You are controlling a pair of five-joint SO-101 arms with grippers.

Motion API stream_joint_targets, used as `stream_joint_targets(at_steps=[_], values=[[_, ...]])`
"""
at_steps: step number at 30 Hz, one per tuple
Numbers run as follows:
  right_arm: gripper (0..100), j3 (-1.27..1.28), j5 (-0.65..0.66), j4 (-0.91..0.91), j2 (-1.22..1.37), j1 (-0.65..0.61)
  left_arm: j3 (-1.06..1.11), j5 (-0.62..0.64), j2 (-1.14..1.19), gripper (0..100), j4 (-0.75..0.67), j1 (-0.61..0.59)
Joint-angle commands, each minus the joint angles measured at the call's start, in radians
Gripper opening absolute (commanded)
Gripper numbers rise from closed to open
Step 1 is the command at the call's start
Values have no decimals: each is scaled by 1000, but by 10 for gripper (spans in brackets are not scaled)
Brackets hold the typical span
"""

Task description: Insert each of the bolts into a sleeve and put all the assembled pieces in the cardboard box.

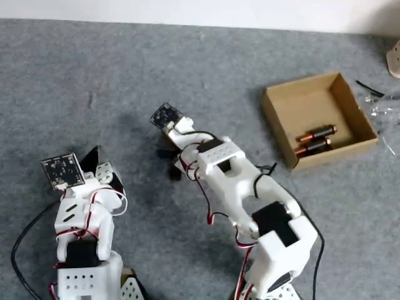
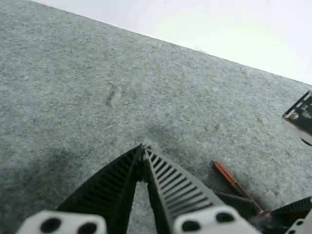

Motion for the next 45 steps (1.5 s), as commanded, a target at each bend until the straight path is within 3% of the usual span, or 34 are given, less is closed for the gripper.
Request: stream_joint_targets(at_steps=[1,18,24,27,35,45], values=[[5,-4,8,62,-18,10,22,-17,-4,11,-2,-10],[9,298,6,-38,-407,33,22,-17,-4,11,-2,-10],[163,288,8,-36,-374,24,22,-17,-4,11,-2,-10],[212,194,15,7,-338,21,22,-17,-4,11,-2,-10],[213,-165,146,263,-159,-70,22,-17,-7,11,-2,-15],[213,-466,158,337,150,-150,22,-17,-10,11,-3,-15]])
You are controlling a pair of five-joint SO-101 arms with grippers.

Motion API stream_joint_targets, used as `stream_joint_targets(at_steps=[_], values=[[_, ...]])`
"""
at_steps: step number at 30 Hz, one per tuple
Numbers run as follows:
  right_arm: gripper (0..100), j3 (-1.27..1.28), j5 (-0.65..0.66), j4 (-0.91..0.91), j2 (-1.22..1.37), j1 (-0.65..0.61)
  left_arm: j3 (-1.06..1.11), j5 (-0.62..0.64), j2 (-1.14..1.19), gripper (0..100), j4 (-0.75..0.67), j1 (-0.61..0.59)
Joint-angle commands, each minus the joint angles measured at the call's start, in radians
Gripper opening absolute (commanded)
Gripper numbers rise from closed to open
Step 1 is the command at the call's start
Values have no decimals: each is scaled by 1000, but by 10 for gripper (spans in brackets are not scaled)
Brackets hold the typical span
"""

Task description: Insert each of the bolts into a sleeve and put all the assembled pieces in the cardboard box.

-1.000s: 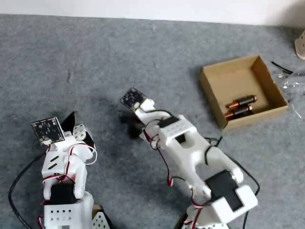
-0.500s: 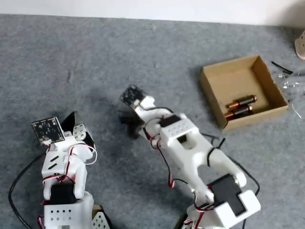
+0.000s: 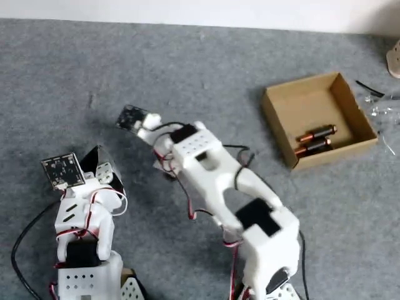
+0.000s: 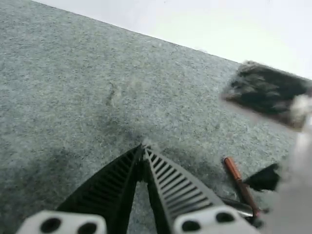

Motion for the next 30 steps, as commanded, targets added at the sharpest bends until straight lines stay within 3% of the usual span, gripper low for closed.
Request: stream_joint_targets(at_steps=[1,11,18,30], values=[[213,-113,15,61,59,-24,22,-17,-10,11,-3,-15],[206,-168,14,73,242,62,22,-17,-10,11,-3,-15],[0,-165,68,76,251,84,22,-17,-10,11,-3,-15],[5,-193,61,188,168,88,22,-17,-10,11,-3,-15]])
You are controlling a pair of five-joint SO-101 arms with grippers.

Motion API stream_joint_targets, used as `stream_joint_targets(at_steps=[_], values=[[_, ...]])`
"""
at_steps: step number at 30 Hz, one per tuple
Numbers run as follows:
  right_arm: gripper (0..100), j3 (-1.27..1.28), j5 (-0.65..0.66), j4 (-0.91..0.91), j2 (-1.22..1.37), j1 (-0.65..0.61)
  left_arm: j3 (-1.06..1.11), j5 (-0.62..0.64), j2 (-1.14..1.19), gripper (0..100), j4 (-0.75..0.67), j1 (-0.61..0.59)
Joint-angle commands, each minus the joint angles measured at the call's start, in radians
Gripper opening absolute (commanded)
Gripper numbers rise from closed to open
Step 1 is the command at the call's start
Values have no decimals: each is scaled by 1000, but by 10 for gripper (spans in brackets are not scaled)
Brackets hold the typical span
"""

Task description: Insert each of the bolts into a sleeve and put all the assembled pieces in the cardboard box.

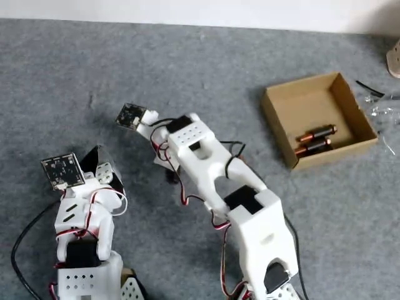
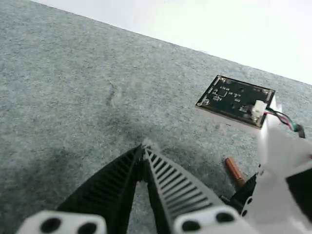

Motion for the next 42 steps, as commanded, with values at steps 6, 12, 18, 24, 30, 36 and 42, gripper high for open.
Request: stream_joint_targets(at_steps=[6,12,18,24,30,36,42], values=[[5,88,-72,10,-251,145,22,-17,-10,11,-3,-15],[5,317,-97,-134,-435,217,22,-17,-10,11,-3,-15],[5,604,-178,-314,-690,213,22,-17,-10,11,-3,-15],[5,905,-230,-458,-961,213,22,-17,-10,11,-3,-15],[5,1133,-250,-510,-1227,246,22,-17,-10,11,-3,-15],[5,1336,-252,-516,-1455,338,22,-17,-10,11,-3,-15],[5,1531,-341,-512,-1732,441,22,-17,-10,11,-3,-15]])
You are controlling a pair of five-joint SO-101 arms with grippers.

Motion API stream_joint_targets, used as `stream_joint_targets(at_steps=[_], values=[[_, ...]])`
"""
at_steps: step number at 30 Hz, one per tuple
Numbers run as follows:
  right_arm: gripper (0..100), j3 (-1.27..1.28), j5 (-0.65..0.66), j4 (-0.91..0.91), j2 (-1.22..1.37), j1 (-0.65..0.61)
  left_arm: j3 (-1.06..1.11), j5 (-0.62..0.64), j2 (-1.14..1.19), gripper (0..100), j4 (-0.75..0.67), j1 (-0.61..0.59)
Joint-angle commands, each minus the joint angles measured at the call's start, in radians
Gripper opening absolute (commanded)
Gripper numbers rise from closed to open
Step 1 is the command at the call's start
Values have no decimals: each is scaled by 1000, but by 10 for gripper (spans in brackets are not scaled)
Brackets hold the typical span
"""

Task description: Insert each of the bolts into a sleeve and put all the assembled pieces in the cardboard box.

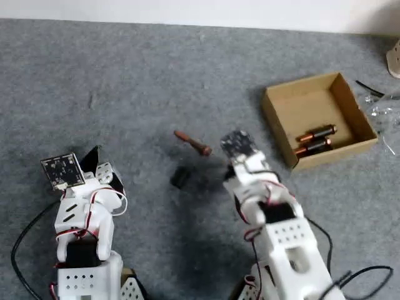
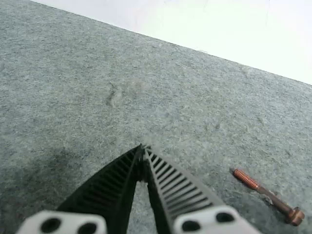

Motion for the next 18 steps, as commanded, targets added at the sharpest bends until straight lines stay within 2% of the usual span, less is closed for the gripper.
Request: stream_joint_targets(at_steps=[1,5,12,15,18], values=[[5,81,-40,-28,-197,64,22,-17,-10,11,-3,-15],[5,203,-37,31,-395,84,22,-17,-8,11,-3,-15],[5,263,-35,318,-705,87,22,-17,-8,11,-3,-15],[5,266,-35,430,-835,127,21,-17,-10,11,3,-18],[5,275,-35,456,-849,179,-38,-26,-4,11,104,-31]])
